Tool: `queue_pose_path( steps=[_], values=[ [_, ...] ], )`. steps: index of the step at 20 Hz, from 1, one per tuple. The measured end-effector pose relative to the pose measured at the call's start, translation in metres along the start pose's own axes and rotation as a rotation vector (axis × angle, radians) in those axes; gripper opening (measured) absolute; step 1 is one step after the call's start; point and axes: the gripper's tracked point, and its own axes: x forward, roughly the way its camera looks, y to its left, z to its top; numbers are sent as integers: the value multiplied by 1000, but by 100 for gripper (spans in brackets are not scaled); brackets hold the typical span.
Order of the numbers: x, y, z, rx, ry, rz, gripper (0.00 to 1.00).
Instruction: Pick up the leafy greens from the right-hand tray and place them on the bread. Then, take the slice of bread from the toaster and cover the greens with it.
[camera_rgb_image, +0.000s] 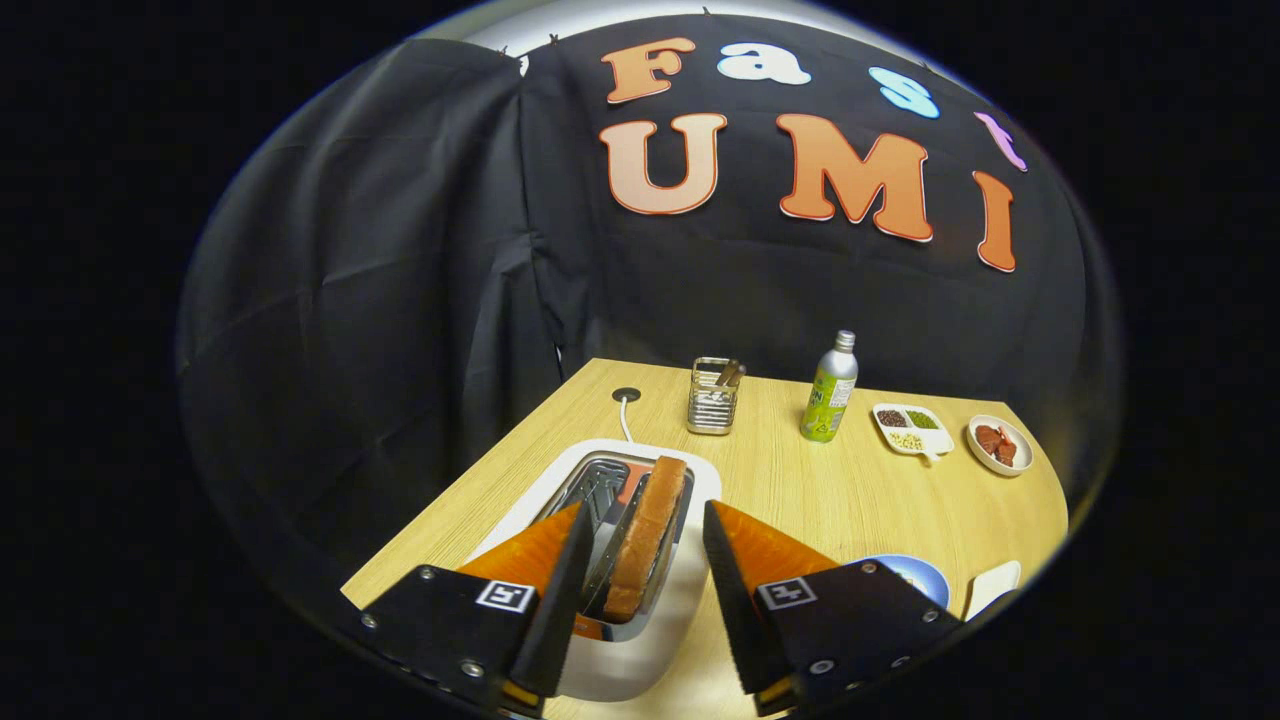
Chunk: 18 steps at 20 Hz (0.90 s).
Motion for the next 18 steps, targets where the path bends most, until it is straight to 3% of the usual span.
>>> queue_pose_path(
  steps=[1,4,6,9,18],
  values=[
    [-1,0,-1,-2,-2,1,60],
    [0,8,-3,9,11,20,19],
    [-2,12,-1,-4,7,22,11],
    [-5,14,5,-6,-7,29,5],
    [-35,9,46,10,-81,60,5]
  ],
)
